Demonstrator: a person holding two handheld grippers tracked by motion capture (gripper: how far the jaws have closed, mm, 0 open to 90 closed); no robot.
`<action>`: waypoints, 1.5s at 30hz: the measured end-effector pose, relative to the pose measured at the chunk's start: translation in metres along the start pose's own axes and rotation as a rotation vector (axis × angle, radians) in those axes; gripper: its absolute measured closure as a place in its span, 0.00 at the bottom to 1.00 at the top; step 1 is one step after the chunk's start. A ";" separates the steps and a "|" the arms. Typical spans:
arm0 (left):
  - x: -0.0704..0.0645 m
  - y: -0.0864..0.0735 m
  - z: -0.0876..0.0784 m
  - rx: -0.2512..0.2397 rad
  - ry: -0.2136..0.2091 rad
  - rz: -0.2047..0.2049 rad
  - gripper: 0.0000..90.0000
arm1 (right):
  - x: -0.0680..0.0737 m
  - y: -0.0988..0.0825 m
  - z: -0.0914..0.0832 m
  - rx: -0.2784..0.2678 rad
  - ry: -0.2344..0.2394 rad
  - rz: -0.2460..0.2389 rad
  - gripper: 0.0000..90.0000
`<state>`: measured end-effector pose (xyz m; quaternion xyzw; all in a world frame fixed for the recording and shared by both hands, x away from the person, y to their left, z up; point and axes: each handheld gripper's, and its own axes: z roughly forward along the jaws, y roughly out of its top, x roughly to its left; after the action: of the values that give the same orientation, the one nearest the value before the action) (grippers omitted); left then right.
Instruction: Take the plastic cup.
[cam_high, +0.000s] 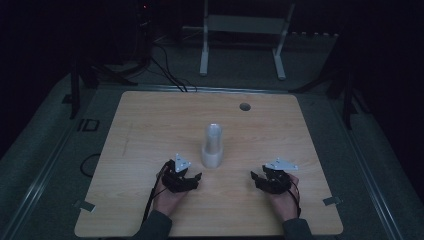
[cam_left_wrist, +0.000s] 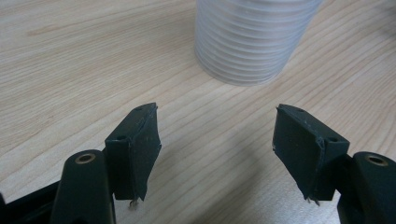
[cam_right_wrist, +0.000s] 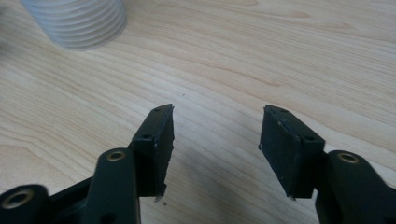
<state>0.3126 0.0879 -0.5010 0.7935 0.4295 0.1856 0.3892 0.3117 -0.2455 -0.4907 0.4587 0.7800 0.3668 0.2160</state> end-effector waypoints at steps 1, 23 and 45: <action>0.000 0.000 -0.001 -0.001 -0.003 -0.001 0.35 | 0.000 0.000 -0.001 -0.003 0.005 0.000 0.51; -0.003 0.026 -0.005 -0.071 -0.043 0.029 0.31 | 0.012 0.045 -0.015 -0.089 0.091 -0.085 0.52; -0.009 0.051 0.002 -0.154 -0.060 0.028 0.21 | 0.044 0.113 -0.021 -0.174 0.190 -0.180 0.46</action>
<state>0.3366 0.0626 -0.4624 0.7723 0.3909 0.1996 0.4593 0.3393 -0.1803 -0.3898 0.3295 0.8002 0.4540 0.2120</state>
